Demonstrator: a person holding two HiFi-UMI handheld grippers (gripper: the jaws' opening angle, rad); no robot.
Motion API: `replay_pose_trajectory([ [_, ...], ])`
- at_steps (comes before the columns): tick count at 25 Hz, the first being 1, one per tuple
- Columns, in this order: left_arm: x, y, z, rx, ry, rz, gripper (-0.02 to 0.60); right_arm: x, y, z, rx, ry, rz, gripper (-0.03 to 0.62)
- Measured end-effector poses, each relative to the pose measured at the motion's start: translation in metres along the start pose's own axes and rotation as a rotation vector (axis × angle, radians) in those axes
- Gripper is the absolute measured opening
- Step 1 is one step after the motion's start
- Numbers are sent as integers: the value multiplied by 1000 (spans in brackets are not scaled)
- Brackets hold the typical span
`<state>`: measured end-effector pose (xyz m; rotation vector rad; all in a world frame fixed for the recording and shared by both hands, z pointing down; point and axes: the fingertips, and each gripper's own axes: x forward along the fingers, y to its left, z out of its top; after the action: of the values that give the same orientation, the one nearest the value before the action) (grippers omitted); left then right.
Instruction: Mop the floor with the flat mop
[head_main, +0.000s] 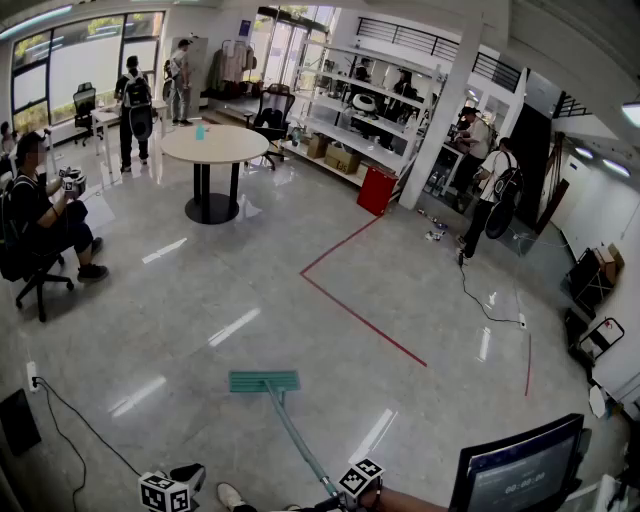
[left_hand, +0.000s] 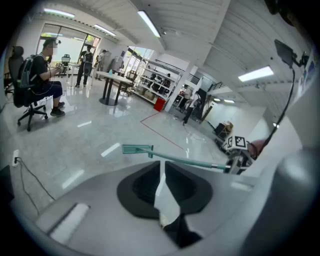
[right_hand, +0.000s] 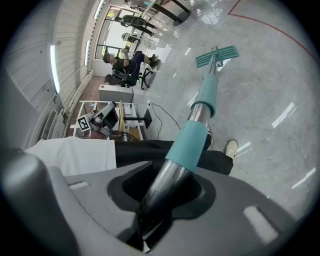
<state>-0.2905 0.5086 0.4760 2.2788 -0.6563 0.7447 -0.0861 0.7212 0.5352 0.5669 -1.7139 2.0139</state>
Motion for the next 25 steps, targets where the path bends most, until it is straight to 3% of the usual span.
replay_pose_trajectory([
  [6,43,-79,8,47,-10,-73,37,-35,-39,-50,-23,-24,-59,118],
  [10,49,-118,0,68,-47,-68,37,-47,-60,-70,-58,-12,-77,118],
  [14,42,-155,-3,80,-29,-57,37,-56,-71,-86,-53,20,-85,118],
  [17,43,-172,0,106,-6,-57,31,-58,-76,-90,-41,33,-86,118],
  [22,57,-192,3,223,30,-59,18,-56,-90,-85,-25,43,-102,118],
  [25,66,-198,8,237,37,-67,5,-56,-99,-70,-3,29,-106,118],
])
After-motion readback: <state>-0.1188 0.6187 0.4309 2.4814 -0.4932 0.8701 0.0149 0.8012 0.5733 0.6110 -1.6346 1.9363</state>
